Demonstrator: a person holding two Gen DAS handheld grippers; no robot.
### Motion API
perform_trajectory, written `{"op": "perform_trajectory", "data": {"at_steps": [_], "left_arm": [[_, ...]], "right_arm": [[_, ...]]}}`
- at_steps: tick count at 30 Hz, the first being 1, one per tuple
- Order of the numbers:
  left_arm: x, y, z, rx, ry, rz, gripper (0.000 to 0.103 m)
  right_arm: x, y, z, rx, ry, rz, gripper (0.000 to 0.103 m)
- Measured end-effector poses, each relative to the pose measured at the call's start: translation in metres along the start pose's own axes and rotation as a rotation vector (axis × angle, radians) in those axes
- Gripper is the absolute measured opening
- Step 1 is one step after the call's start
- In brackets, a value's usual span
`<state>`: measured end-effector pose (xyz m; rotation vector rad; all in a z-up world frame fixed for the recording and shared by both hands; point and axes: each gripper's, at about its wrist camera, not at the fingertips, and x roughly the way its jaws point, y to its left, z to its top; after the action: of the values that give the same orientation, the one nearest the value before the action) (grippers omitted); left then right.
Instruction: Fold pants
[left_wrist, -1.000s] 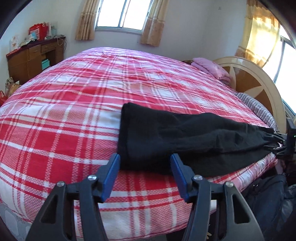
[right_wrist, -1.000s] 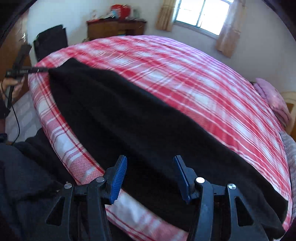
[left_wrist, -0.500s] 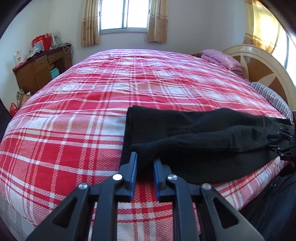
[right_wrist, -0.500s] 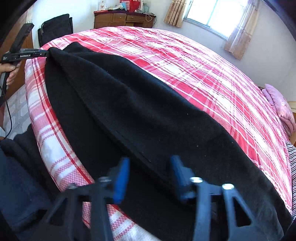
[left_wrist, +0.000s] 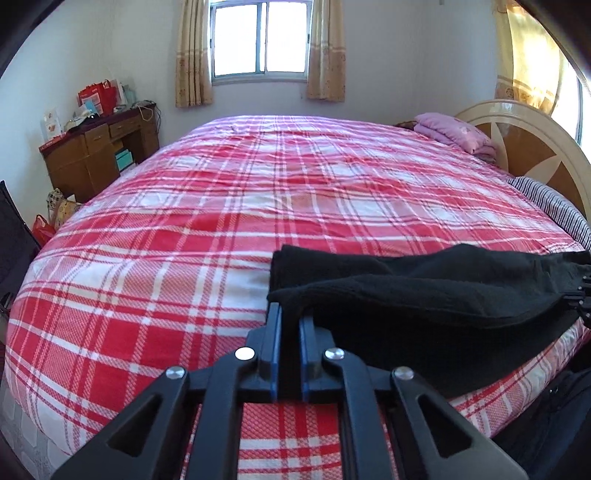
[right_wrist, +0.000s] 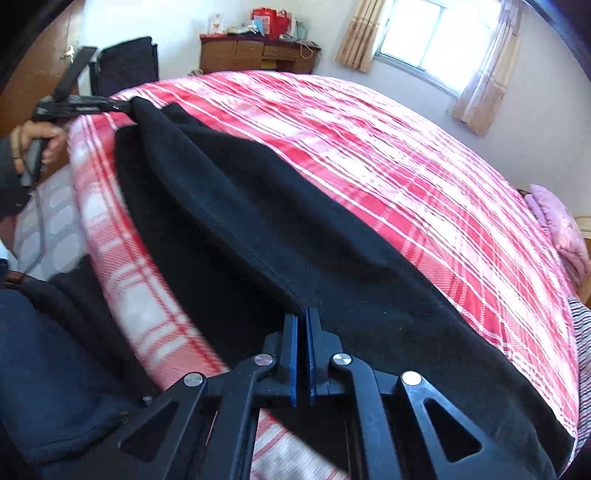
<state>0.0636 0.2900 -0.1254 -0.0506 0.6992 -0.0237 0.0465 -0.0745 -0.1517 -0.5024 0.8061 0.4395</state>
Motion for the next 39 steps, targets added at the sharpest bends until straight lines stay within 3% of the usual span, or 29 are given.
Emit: {"op": "perform_trajectory", "data": {"at_steps": [3, 9, 16, 20, 24, 28, 31, 34, 36, 39], "left_arm": [[-0.004, 0.006, -0.003, 0.005, -0.012, 0.008, 0.009], [0.014, 0.02, -0.024, -0.01, 0.043, -0.008, 0.01], [0.001, 0.032, -0.031, -0.015, 0.035, -0.047, 0.029], [-0.013, 0.041, -0.026, -0.016, 0.0, -0.033, 0.03], [-0.026, 0.052, -0.018, -0.061, -0.052, -0.001, 0.047], [-0.029, 0.038, -0.011, -0.061, -0.077, -0.012, 0.047], [-0.018, 0.004, -0.005, -0.008, -0.064, -0.053, 0.048], [-0.006, -0.03, -0.005, 0.055, -0.039, -0.096, 0.05], [0.006, -0.053, -0.009, 0.126, -0.007, -0.098, 0.051], [0.029, -0.072, -0.021, 0.212, 0.092, -0.049, 0.051]], "right_arm": [[-0.007, 0.011, -0.004, -0.029, 0.004, 0.043, 0.004], [0.028, 0.034, -0.024, -0.094, 0.108, 0.056, 0.004], [0.025, 0.023, -0.025, -0.062, 0.116, 0.075, 0.004], [0.021, 0.019, -0.03, -0.069, 0.119, 0.05, 0.004], [0.019, 0.013, -0.032, -0.052, 0.123, 0.067, 0.004], [0.008, 0.005, -0.032, -0.027, 0.1, 0.083, 0.005], [-0.003, -0.012, -0.028, 0.043, 0.061, 0.123, 0.006], [-0.008, -0.038, -0.019, 0.142, 0.015, 0.171, 0.018], [-0.004, -0.051, -0.01, 0.19, 0.001, 0.194, 0.048], [0.003, -0.063, 0.009, 0.214, -0.016, 0.185, 0.049]]}}
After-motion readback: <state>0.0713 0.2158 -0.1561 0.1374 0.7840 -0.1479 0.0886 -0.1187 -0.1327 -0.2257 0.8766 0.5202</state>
